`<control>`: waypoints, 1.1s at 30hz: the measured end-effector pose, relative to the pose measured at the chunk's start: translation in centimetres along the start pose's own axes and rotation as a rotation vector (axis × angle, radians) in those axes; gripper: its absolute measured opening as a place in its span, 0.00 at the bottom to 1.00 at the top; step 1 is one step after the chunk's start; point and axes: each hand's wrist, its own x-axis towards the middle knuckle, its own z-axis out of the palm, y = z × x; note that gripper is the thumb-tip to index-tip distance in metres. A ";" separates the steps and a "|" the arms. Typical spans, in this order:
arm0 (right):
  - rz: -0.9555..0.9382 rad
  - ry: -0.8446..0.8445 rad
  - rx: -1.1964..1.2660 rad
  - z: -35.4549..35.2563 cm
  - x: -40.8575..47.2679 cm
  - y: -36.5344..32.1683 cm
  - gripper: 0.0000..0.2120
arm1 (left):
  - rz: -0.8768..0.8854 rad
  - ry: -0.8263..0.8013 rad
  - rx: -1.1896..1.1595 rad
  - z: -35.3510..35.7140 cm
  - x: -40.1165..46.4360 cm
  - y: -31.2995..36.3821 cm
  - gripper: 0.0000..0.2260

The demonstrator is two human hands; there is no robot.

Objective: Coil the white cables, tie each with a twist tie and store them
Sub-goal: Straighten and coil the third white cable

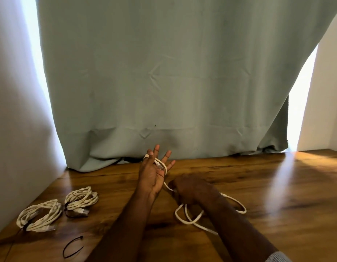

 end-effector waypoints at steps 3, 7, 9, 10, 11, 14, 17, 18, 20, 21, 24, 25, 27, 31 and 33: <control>-0.044 -0.014 0.028 -0.2 0.1 0.1 0.19 | 0.014 0.034 0.048 0.2 -0.2 -0.1 0.22; -0.109 -0.005 0.047 -0.4 -0.3 0.5 0.20 | 0.060 0.035 0.472 0.0 -0.1 -1.5 0.23; -0.095 0.020 0.044 -0.5 -0.6 0.9 0.24 | 0.104 -0.052 0.752 -0.2 -0.4 -2.3 0.24; -0.086 0.042 0.039 -0.6 -0.8 1.3 0.25 | 0.164 -0.094 0.924 -0.6 -0.4 -2.5 0.24; -0.079 0.073 0.035 -0.8 -0.9 1.7 0.23 | 0.234 -0.130 1.105 -0.8 -0.6 -2.6 0.23; -0.070 0.234 0.028 -1.2 -1.2 2.8 0.13 | 0.319 -0.163 1.457 -1.4 -1.0 -2.7 0.15; -0.043 0.512 -0.050 -1.3 -1.1 3.7 0.06 | 0.258 -0.204 1.705 -2.4 -1.2 -2.6 0.11; -0.011 0.586 -0.068 -1.1 -0.9 4.2 0.08 | 0.220 -0.227 1.744 -2.5 -1.1 -2.4 0.12; 0.051 0.669 0.027 -0.5 -0.6 5.6 0.12 | 0.121 -0.252 1.675 -2.4 -1.2 -2.1 0.15; 0.056 0.678 0.166 -0.1 -0.5 6.2 0.14 | 0.070 -0.262 1.601 -2.4 -1.2 -2.0 0.17; -0.025 0.773 0.700 0.8 -0.6 7.1 0.16 | -0.005 -0.262 1.539 -2.2 -1.4 -1.8 0.14; -0.039 0.843 0.831 0.8 -0.6 7.1 0.14 | -0.009 -0.265 1.538 -2.3 -1.2 -1.9 0.13; -0.088 0.947 1.060 0.7 -0.6 7.2 0.12 | 0.009 -0.230 1.500 -2.6 -0.8 -2.2 0.12; -0.023 0.663 0.957 1.7 -0.1 7.5 0.09 | 0.029 -0.078 1.383 -3.2 -0.2 -2.3 0.11; 0.018 0.474 0.500 2.0 0.2 7.2 0.14 | 0.001 -0.064 1.243 -3.7 -0.1 -2.1 0.11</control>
